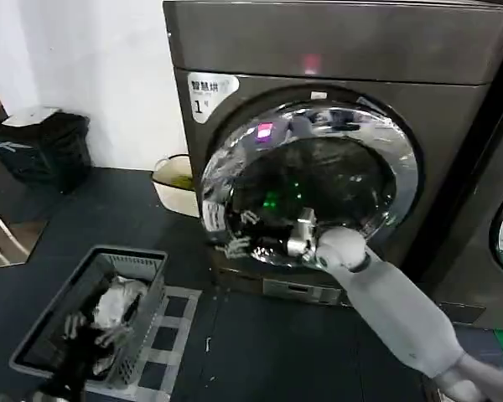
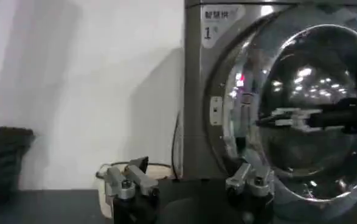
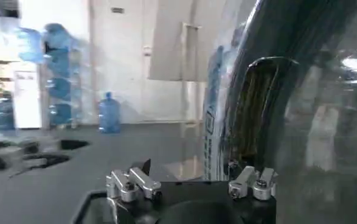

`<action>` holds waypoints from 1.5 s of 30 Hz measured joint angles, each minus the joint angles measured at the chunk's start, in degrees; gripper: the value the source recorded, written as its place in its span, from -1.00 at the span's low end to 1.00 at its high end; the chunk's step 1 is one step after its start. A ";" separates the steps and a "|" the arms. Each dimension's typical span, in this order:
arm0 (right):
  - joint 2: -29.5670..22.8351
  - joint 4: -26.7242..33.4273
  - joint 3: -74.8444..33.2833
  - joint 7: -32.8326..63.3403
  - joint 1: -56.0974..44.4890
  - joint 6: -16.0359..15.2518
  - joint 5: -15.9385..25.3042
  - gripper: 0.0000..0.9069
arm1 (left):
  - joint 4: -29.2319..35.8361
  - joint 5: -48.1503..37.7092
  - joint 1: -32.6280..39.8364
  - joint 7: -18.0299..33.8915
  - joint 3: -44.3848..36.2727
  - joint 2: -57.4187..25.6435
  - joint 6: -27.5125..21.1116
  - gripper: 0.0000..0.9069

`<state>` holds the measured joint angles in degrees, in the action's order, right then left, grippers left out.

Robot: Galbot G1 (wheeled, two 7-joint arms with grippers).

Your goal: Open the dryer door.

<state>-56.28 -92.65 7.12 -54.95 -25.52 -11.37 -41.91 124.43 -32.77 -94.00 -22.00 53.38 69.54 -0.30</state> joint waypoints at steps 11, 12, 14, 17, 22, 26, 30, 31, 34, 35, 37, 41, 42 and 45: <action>6.58 -6.54 -7.43 -13.66 -8.01 1.69 -0.83 1.00 | -11.96 -14.48 11.46 -0.31 -6.15 -13.53 0.89 1.00; 7.29 -7.19 -8.63 -14.66 -9.25 2.05 -0.91 1.00 | -13.08 -15.42 12.75 -0.46 -7.30 -14.54 0.85 1.00; 9.00 -8.63 -11.59 -16.91 -12.29 2.85 -1.06 1.00 | -15.41 -16.88 15.59 -1.17 -10.09 -16.37 0.74 1.00; 11.59 -10.50 -16.97 -19.47 -17.77 4.55 -1.05 1.00 | -18.43 -18.07 21.15 -1.94 -15.15 -18.88 0.77 1.00; 13.24 -9.73 -28.94 -23.78 -28.25 8.04 0.55 1.00 | -23.19 -18.76 31.16 -2.34 -26.24 -20.33 0.43 1.00; 12.68 -8.28 -41.23 -24.85 -37.93 11.17 1.47 1.00 | -25.91 -19.85 39.57 -3.98 -35.99 -19.67 0.71 1.00; 9.97 -6.42 -54.95 -24.65 -45.74 12.45 2.15 1.00 | -28.28 -20.15 47.84 -6.64 -44.55 -18.19 1.66 1.00; 9.10 -6.08 -58.27 -24.50 -47.25 12.52 2.42 1.00 | -28.79 -20.04 49.77 -7.18 -46.83 -17.59 1.99 1.00; 6.69 -5.26 -67.09 -21.78 -51.72 12.51 2.56 1.00 | -29.09 -19.79 53.83 -9.63 -52.44 -16.79 2.45 1.00; 5.82 -5.32 -70.26 -20.07 -53.11 12.28 1.54 1.00 | -29.04 -19.36 54.93 -10.37 -54.31 -16.68 2.49 1.00; 4.37 -5.94 -75.85 -16.35 -55.08 10.86 1.29 1.00 | -28.62 -18.62 56.19 -11.21 -57.24 -16.58 2.57 1.00; 1.61 -8.47 -85.83 -5.93 -57.99 8.81 2.17 1.00 | -27.21 -17.14 58.15 -11.71 -62.32 -16.68 2.88 1.00; 1.11 -9.05 -87.88 -3.69 -58.55 8.70 2.04 1.00 | -26.81 -17.61 58.64 -11.51 -63.59 -16.66 2.77 1.00; -0.91 -11.33 -93.67 5.72 -60.92 6.00 2.80 1.00 | -25.84 -17.72 60.25 -11.27 -67.59 -16.34 3.14 1.00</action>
<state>-57.19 -103.99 -86.55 -49.24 -86.44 -5.37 -39.11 98.59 -50.48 -33.76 -33.27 -14.21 53.20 2.84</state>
